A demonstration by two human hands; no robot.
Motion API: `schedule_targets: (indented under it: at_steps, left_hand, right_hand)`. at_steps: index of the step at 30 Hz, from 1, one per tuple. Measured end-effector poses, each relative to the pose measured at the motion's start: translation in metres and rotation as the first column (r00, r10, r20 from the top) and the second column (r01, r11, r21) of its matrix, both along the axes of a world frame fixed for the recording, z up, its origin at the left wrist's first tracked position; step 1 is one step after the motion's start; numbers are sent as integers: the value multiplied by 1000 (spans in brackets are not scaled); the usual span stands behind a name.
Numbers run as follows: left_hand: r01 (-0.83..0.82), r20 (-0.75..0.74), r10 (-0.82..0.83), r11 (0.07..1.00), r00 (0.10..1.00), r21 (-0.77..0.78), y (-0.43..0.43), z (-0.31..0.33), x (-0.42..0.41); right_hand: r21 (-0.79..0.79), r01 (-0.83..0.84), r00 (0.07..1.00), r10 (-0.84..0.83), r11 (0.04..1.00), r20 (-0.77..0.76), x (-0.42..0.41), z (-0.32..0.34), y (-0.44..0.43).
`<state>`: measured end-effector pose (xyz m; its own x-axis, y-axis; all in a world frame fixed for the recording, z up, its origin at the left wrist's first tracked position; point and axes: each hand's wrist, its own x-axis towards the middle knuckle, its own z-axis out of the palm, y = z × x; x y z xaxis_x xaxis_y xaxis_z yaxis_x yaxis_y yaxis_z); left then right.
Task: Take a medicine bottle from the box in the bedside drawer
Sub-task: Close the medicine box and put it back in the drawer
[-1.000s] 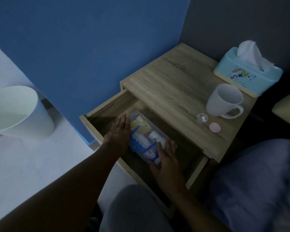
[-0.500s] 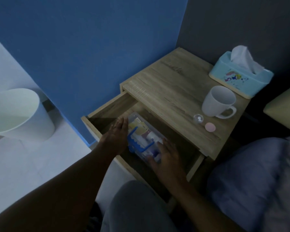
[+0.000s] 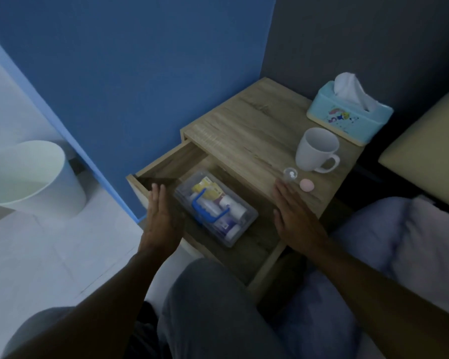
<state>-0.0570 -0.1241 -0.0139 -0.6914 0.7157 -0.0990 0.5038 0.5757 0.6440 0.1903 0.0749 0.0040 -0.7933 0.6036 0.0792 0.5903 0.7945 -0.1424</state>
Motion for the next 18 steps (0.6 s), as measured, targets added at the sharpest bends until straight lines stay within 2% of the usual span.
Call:
schedule_targets:
  at_steps: [3,6,8,10,13,18]
  left_hand:
    - [-107,99,96,988,990,110,-2,-6,14]
    - [-161,199,132,977,971,137,-4,-17,24]
    - [-225,341,178,969,923,102,-4,-24,26]
    - [-261,460,233,965,857,-2,-4,-30,26]
    - [-249,500,254,965,828,-78,-4,-39,22]
    - [-217,527,196,976,827,-23,6,-44,21]
  right_hand:
    - [10,-47,998,47,999,37,14,-8,6]
    - [-17,-85,995,86,996,53,21,-13,12]
    - [-37,-117,992,119,992,33,24,-14,17]
    - [-66,-139,990,140,988,11,26,-14,22]
    - [-73,-166,986,165,983,-22,27,-14,23]
    - [-100,-195,981,194,976,-14,27,-11,24]
